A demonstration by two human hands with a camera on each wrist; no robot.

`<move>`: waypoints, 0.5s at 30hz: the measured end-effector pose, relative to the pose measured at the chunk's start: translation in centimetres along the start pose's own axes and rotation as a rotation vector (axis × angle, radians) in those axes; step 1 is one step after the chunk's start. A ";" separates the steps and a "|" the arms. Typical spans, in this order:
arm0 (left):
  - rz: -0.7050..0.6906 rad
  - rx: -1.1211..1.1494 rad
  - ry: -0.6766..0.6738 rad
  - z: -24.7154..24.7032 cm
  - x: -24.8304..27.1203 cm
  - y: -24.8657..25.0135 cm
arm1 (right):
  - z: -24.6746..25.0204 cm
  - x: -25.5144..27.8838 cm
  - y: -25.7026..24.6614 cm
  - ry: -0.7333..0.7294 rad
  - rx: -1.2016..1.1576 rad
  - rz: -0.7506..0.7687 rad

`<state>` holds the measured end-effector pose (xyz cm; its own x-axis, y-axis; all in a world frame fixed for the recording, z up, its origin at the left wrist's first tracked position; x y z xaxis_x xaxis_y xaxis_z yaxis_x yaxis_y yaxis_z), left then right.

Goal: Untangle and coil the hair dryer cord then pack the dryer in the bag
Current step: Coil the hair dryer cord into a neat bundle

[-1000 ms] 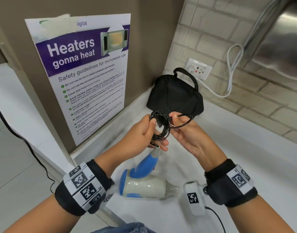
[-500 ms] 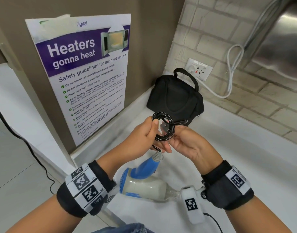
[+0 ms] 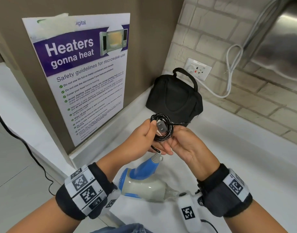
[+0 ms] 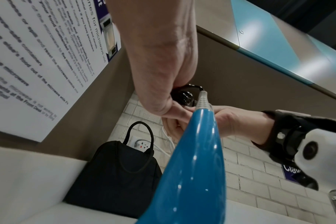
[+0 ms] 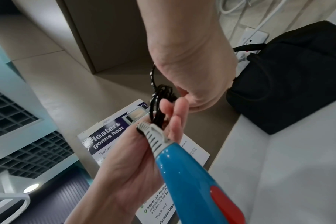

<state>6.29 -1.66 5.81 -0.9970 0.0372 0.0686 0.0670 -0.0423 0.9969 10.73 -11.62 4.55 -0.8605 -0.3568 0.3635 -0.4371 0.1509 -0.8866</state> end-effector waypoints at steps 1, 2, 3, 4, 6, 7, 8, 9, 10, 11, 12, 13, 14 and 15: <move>0.014 0.021 0.010 0.1 0.0 -0.2 | 0.0 0.0 0.0 0.004 0.000 0.006; 0.024 0.031 0.029 0.3 -0.1 -0.3 | -0.1 -0.1 0.0 -0.002 0.007 -0.001; 0.027 0.029 0.048 0.5 -0.2 -0.5 | -0.2 0.0 0.1 -0.018 0.027 -0.014; 0.021 0.021 0.056 0.6 -0.3 -0.5 | -0.2 0.0 0.2 -0.035 0.056 -0.036; 0.001 -0.017 0.056 0.7 -0.4 -0.3 | -0.2 0.3 0.4 -0.058 0.133 -0.079; -0.004 -0.044 0.063 0.8 -0.5 -0.2 | -0.1 0.4 0.4 -0.060 0.157 -0.094; -0.006 -0.065 0.072 1.0 -0.5 -0.1 | 0.0 0.6 0.5 -0.064 0.166 -0.104; -0.005 -0.081 0.078 1.1 -0.6 -0.1 | 0.0 0.9 0.4 -0.070 0.161 -0.108; -0.002 -0.093 0.086 1.3 -0.6 0.0 | 0.0 1.2 0.3 -0.088 0.148 -0.112; -0.001 -0.111 0.098 1.5 -0.7 0.2 | -0.1 1.6 0.0 -0.119 0.129 -0.117; -0.010 -0.144 0.110 1.6 -0.7 0.5 | -0.3 2.0 -0.2 -0.149 0.102 -0.130; -0.036 -0.201 0.117 1.7 -0.8 0.8 | -0.5 2.4 -0.5 -0.176 0.094 -0.133; -0.069 -0.273 0.116 1.5 -0.8 1.2 | -0.8 2.6 -0.7 -0.182 0.119 -0.127; -0.105 -0.343 0.111 1.3 -0.7 1.7 | -1.1 2.8 -0.9 -0.178 0.172 -0.113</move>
<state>7.18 -0.46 7.53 -0.9972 -0.0484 -0.0570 -0.0346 -0.3769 0.9256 8.39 -11.74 6.68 -0.7429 -0.5211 0.4202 -0.4637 -0.0521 -0.8844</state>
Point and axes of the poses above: each hand's wrist, its own x-axis away from the middle knuckle, its own z-axis out of the back of the hand, y = z × x, the point moved 8 cm from there along -x, towards the middle knuckle, and after that the axes turned 5 degrees about x, right-handed, at the moved point
